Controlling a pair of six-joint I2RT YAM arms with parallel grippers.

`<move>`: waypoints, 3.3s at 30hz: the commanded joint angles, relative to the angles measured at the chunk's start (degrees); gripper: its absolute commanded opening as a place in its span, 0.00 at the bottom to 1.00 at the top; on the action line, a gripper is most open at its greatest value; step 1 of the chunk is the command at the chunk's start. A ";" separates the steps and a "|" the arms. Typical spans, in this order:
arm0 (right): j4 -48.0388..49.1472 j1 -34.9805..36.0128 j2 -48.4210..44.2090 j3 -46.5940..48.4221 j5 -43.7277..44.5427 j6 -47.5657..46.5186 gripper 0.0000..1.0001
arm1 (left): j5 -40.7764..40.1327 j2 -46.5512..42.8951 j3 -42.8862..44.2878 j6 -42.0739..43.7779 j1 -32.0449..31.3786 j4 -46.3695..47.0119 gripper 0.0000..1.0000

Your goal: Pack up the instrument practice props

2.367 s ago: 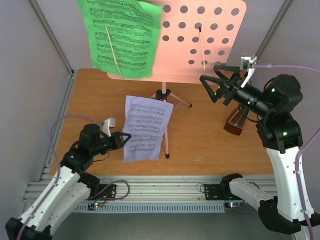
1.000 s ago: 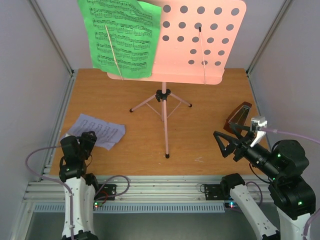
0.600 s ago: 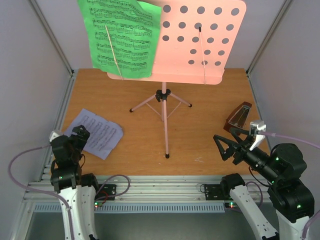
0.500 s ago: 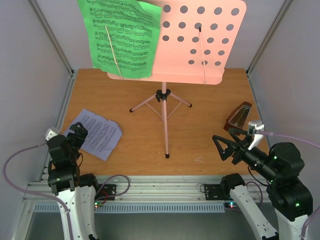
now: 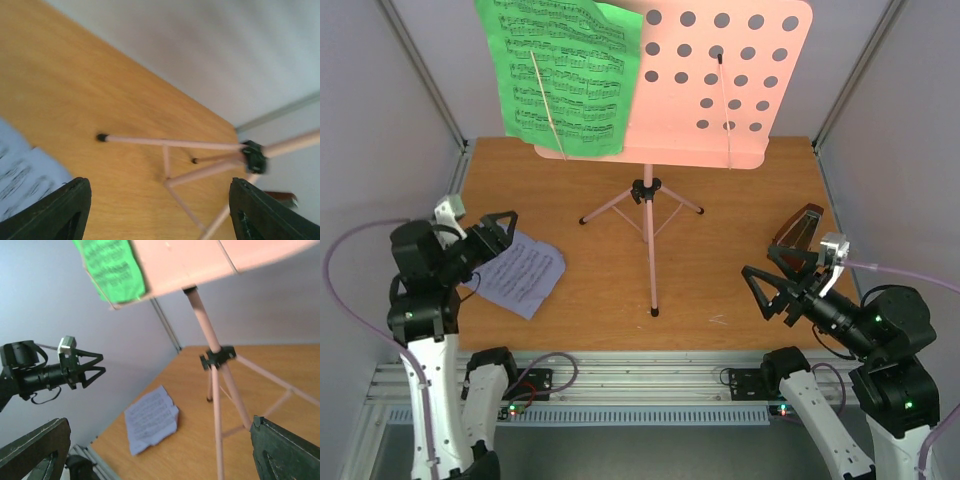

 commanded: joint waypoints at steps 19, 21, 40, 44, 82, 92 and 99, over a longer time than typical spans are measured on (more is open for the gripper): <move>26.50 11.05 34.26 18.06 -4.98 6.52 0.83 | 17.74 12.49 34.31 4.39 -12.06 -0.52 0.72; 22.96 17.71 38.15 22.29 0.70 1.46 0.82 | 17.55 14.00 36.63 4.50 -12.25 -0.60 0.72; 24.69 27.82 58.52 44.62 14.17 -3.12 0.72 | 17.90 28.89 49.37 -5.65 -15.19 11.73 0.63; 25.31 27.88 58.95 45.43 17.21 -3.72 0.71 | 16.43 31.83 53.62 -6.21 -19.43 12.35 0.62; 27.41 27.85 67.46 55.63 17.82 -1.42 0.49 | 1.50 35.44 53.82 0.47 -27.33 9.82 0.58; 27.43 27.89 71.86 62.07 15.71 -0.06 0.44 | 4.33 39.49 56.75 -2.12 -27.33 12.71 0.35; 27.25 27.90 76.26 67.14 14.21 0.15 0.26 | 4.39 37.35 52.04 -0.16 -27.33 16.58 0.10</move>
